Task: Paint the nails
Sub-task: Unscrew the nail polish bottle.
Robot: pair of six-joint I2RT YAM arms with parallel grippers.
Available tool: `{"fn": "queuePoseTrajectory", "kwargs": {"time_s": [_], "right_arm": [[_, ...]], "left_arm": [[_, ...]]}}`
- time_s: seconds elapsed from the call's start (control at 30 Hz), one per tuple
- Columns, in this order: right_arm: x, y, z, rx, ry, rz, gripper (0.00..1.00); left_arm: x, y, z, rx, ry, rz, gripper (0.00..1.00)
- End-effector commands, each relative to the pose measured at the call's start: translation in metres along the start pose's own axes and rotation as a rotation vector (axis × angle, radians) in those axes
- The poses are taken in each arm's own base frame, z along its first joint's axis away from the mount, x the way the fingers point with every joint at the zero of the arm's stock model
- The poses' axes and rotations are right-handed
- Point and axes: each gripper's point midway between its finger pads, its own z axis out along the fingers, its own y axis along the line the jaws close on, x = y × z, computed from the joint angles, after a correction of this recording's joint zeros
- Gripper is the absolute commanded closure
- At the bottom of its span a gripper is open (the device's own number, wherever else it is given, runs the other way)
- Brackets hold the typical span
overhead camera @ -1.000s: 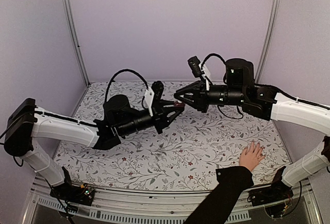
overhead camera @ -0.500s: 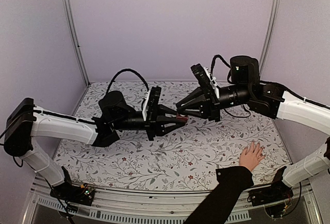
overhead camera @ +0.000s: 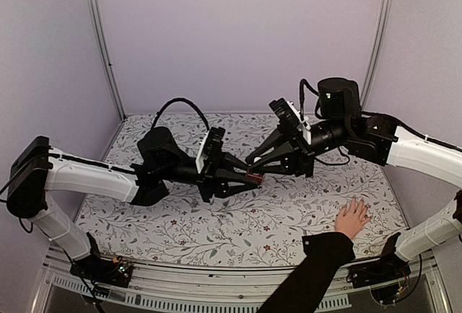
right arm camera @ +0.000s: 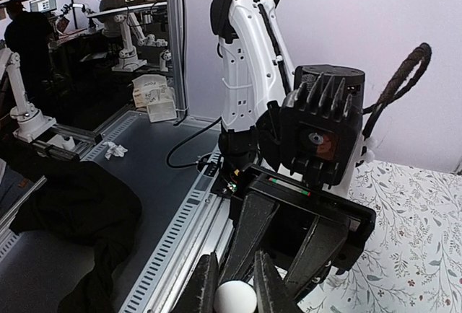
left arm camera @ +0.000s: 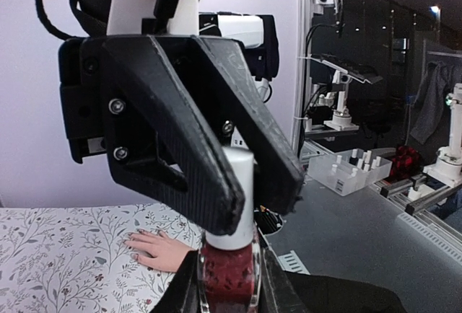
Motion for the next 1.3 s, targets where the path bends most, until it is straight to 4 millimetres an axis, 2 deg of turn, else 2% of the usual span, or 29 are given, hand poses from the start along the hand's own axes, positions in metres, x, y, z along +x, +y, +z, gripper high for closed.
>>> {"fn": "queuePoseTrajectory", "kwargs": {"time_s": [0.0, 0.17, 0.23, 0.3, 0.4, 0.5, 0.67, 0.83, 1.0, 1.27], "right_arm": [[-0.009, -0.013, -0.007, 0.094, 0.002, -0.01, 0.79], [-0.014, -0.028, -0.016, 0.221, -0.019, -0.012, 0.41], [-0.017, -0.036, -0.02, 0.274, -0.033, 0.005, 0.35], [-0.017, -0.05, -0.025, 0.359, -0.039, 0.044, 0.33], [-0.012, -0.078, -0.034, 0.518, -0.04, 0.132, 0.33], [-0.008, -0.094, -0.042, 0.612, -0.064, 0.229, 0.34], [-0.009, -0.106, -0.048, 0.68, -0.104, 0.29, 0.34], [0.004, -0.123, -0.039, 0.704, -0.078, 0.354, 0.37], [0.017, -0.134, -0.032, 0.744, -0.042, 0.389, 0.42], [0.021, -0.137, -0.026, 0.746, -0.041, 0.394, 0.56]], "left_arm": [[-0.022, 0.007, -0.01, -0.109, -0.071, 0.102, 1.0], [-0.026, 0.029, -0.027, -0.277, -0.093, 0.115, 1.0], [-0.026, 0.041, -0.033, -0.365, -0.09, 0.107, 1.0], [-0.024, 0.058, -0.04, -0.472, -0.08, 0.102, 1.0], [-0.022, 0.077, -0.052, -0.603, -0.08, 0.098, 1.0], [-0.022, 0.09, -0.06, -0.699, -0.083, 0.083, 1.0], [-0.02, 0.104, -0.064, -0.798, -0.081, 0.082, 1.0], [-0.009, 0.123, -0.061, -0.916, -0.014, 0.091, 1.0], [-0.001, 0.129, -0.054, -0.974, 0.036, 0.111, 1.0], [0.005, 0.134, -0.053, -1.009, 0.067, 0.119, 1.0]]}}
